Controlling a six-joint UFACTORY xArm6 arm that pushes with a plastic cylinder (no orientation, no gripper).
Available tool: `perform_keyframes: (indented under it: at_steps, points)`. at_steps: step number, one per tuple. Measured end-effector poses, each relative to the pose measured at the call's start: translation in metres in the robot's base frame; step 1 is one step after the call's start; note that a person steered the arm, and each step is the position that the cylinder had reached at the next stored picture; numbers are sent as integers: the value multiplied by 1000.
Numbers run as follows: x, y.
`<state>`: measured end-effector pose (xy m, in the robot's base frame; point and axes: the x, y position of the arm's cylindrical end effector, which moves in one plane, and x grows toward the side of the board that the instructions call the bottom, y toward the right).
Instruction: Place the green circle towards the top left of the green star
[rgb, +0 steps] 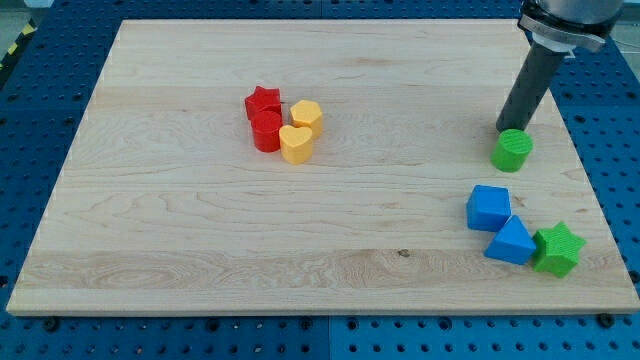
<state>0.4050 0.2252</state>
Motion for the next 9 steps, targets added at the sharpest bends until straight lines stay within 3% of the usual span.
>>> perform_keyframes:
  at_steps: [2,5,9]
  points:
    - [9,-1]
    - [59,-2]
    - [48,-12]
